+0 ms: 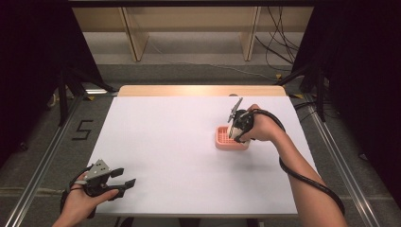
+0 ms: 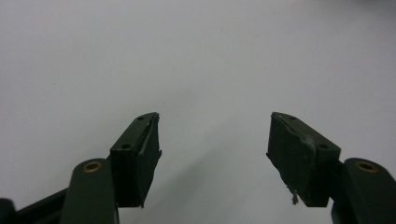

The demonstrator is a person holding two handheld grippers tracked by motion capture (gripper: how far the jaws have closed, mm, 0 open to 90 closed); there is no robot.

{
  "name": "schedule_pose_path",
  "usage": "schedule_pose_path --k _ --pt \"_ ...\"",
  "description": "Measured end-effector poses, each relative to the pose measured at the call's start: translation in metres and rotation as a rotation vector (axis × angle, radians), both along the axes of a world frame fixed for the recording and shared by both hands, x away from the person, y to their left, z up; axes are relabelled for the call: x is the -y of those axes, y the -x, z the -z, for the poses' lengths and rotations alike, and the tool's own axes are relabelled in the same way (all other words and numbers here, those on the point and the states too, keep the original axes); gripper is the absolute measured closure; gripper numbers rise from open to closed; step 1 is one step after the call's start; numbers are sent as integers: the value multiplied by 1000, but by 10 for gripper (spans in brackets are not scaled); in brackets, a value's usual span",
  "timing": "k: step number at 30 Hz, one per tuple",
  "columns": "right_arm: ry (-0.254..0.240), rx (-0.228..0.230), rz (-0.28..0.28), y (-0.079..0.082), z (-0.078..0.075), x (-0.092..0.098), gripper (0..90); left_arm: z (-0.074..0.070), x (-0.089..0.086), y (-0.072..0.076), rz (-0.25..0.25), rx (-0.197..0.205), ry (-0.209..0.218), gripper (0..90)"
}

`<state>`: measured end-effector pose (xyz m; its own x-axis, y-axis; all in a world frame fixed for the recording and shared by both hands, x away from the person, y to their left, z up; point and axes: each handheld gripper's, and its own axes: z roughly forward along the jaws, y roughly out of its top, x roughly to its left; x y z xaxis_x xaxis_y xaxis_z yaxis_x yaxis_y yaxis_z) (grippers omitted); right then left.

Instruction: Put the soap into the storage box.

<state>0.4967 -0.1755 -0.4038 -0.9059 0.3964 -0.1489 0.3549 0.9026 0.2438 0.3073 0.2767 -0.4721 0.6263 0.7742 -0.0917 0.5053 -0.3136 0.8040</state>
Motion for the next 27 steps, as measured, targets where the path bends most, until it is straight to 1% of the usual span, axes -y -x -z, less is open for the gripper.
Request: schedule_pose_path --k 1,4,7,10,11,13,14,16,17,18,19,20,21,22,24,27 --pt "-5 5 -14 -1 1 0 503 0 0 0 2 3 -1 337" --pt "1 8 -8 -1 1 -1 503 0 0 0 -1 -2 2 337" --pt "3 3 -26 -4 0 -3 503 0 0 0 -3 -3 3 337" --pt "7 11 -13 -3 -1 -5 504 0 0 0 -2 -3 2 337" --pt "9 11 -25 -4 -1 -5 504 0 0 0 -2 -4 2 337" --pt "11 6 -25 -4 -1 -6 504 0 0 0 -2 -3 2 337" --pt "12 12 -13 -4 -2 -7 504 0 0 0 0 -5 1 337" --pt "13 28 -35 -6 -2 -6 503 0 0 0 -2 -3 2 337" --pt "14 21 -21 -5 -3 -7 504 0 0 0 -3 -2 3 337" --pt "12 19 -18 -5 -3 -8 503 0 0 0 -3 -2 3 337" --pt "12 13 -29 -7 -4 -8 503 0 0 0 -2 -2 2 337" --pt "12 13 -29 -7 -4 -8 503 0 0 0 -2 -2 2 337" --pt "12 31 -33 -8 -3 -8 504 0 0 0 -2 -3 2 337" --pt "10 22 -23 -7 -4 -9 504 0 0 0 -3 -2 3 337" --pt "13 25 -28 -8 -4 -9 504 0 0 0 0 -5 0 336" --pt "16 25 -15 -8 -3 -10 504 0 0 0 -2 -3 2 337"
